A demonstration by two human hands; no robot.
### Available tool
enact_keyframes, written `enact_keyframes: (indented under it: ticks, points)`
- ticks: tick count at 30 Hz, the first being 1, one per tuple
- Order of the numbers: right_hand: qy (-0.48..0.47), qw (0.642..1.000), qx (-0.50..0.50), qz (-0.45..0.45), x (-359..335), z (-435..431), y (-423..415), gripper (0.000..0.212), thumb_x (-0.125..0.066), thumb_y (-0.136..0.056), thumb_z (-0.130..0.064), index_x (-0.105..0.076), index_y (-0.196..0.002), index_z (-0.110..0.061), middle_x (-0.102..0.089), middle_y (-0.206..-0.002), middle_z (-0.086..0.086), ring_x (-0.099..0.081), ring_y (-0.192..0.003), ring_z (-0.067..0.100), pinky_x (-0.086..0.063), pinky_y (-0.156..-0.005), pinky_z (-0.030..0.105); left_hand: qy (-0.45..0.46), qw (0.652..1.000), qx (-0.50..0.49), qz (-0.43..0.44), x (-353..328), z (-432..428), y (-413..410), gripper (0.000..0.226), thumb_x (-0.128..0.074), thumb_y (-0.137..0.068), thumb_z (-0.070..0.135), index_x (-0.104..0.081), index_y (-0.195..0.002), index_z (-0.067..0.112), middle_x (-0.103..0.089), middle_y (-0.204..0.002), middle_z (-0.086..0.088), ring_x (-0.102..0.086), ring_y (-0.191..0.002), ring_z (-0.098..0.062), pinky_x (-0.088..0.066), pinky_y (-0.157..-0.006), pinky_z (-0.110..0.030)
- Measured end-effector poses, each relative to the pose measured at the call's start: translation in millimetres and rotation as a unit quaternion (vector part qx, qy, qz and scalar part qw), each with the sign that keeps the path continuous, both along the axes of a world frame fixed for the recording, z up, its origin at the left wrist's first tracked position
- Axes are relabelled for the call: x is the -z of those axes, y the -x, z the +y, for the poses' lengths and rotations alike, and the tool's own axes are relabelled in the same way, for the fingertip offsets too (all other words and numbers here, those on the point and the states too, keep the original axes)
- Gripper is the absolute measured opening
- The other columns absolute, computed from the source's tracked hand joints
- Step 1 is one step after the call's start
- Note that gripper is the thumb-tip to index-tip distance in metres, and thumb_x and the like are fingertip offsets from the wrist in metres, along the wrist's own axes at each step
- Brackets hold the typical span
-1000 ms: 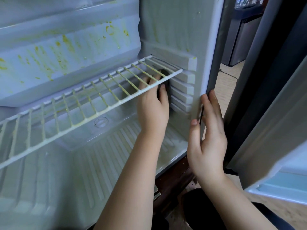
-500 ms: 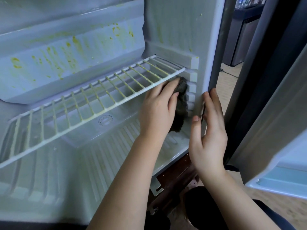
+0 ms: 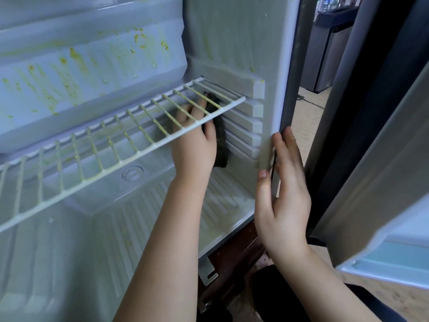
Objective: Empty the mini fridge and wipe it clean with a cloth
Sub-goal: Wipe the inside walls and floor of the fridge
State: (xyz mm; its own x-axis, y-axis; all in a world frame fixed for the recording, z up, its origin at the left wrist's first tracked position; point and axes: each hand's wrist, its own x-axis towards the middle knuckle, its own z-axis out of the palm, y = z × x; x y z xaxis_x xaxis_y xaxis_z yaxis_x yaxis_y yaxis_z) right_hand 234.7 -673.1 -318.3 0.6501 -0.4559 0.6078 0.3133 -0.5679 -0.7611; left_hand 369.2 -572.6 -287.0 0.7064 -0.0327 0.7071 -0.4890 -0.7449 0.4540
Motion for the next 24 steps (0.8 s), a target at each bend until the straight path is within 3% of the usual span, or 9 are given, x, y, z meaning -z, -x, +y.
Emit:
enact_keyframes:
  ticks: [4, 7, 9, 11, 13, 16, 20, 24]
  points:
    - [-0.018, 1.000, 0.006, 0.000, -1, 4, 0, 0.051, -0.045, -0.094, -0.005, -0.039, -0.144, -0.006, -0.029, -0.155, 0.003, -0.023, -0.144, 0.006, -0.020, -0.113, 0.013, -0.010, 0.998, 0.051, -0.032, 2, -2, 20, 0.035, -0.048, -0.091, 0.014, -0.065, -0.120, 0.003, -0.065, -0.115, -0.017, -0.056, -0.106, -0.029, -0.043, -0.089, -0.034]
    - [-0.022, 1.000, 0.010, 0.004, -3, 6, 1, 0.051, -0.045, -0.094, -0.006, -0.039, -0.145, -0.007, -0.029, -0.155, 0.001, -0.023, -0.144, 0.005, -0.020, -0.112, 0.012, -0.011, 0.993, 0.111, -0.040, 3, -2, 36, 0.037, -0.049, -0.092, 0.015, -0.064, -0.124, 0.006, -0.063, -0.125, -0.012, -0.057, -0.117, -0.025, -0.044, -0.098, -0.029]
    - [-0.018, 1.000, 0.007, 0.002, -3, 5, 1, 0.051, -0.045, -0.094, -0.006, -0.039, -0.145, -0.006, -0.030, -0.155, 0.002, -0.024, -0.144, 0.006, -0.021, -0.112, 0.013, 0.052, 0.990, 0.127, -0.021, 5, 1, 41, 0.033, -0.058, -0.089, 0.012, -0.066, -0.120, 0.006, -0.067, -0.120, -0.007, -0.061, -0.113, -0.019, -0.046, -0.099, -0.026]
    - [-0.013, 1.000, 0.005, 0.003, -3, 3, 2, 0.051, -0.046, -0.094, -0.005, -0.040, -0.144, -0.006, -0.030, -0.155, 0.003, -0.025, -0.144, 0.007, -0.021, -0.111, 0.012, 0.153, 0.985, 0.081, 0.026, 6, 5, 41, 0.031, -0.063, -0.085, 0.016, -0.069, -0.114, 0.007, -0.072, -0.110, -0.003, -0.065, -0.105, -0.016, -0.049, -0.094, -0.028]
    - [-0.014, 1.000, 0.003, 0.002, -3, 2, 2, 0.050, -0.045, -0.094, -0.006, -0.041, -0.144, -0.006, -0.031, -0.154, 0.003, -0.025, -0.143, 0.006, -0.020, -0.110, 0.010, 0.189, 0.980, 0.013, 0.057, 8, 11, 35, 0.028, -0.064, -0.084, 0.020, -0.070, -0.109, 0.008, -0.072, -0.101, 0.001, -0.066, -0.099, -0.016, -0.047, -0.087, -0.023]
    - [-0.016, 1.000, 0.004, -0.003, -2, 2, 2, 0.050, -0.045, -0.094, -0.005, -0.042, -0.143, -0.005, -0.032, -0.154, 0.003, -0.026, -0.143, 0.006, -0.021, -0.111, 0.011, 0.186, 0.978, -0.037, 0.081, 10, 16, 22, 0.020, -0.066, -0.085, 0.017, -0.069, -0.104, 0.012, -0.067, -0.091, 0.009, -0.064, -0.091, -0.016, -0.039, -0.074, -0.016]
    - [-0.011, 1.000, 0.002, -0.006, 0, 0, 0, 0.050, -0.045, -0.094, -0.006, -0.041, -0.143, -0.006, -0.030, -0.153, -0.001, -0.026, -0.143, 0.008, -0.025, -0.111, 0.013, 0.173, 0.984, -0.013, 0.046, 11, -1, 11, 0.022, -0.066, -0.083, 0.011, -0.070, -0.104, 0.009, -0.071, -0.096, 0.003, -0.062, -0.091, -0.014, -0.041, -0.079, -0.013]
    - [-0.001, 1.000, -0.003, -0.005, 1, -2, 1, 0.051, -0.041, -0.093, -0.013, -0.040, -0.144, -0.005, -0.028, -0.153, -0.002, -0.025, -0.144, 0.006, -0.023, -0.111, 0.013, 0.132, 0.991, -0.014, 0.009, 15, -9, 3, 0.025, -0.062, -0.083, 0.009, -0.071, -0.107, 0.006, -0.073, -0.100, -0.008, -0.065, -0.094, -0.022, -0.038, -0.081, -0.015]
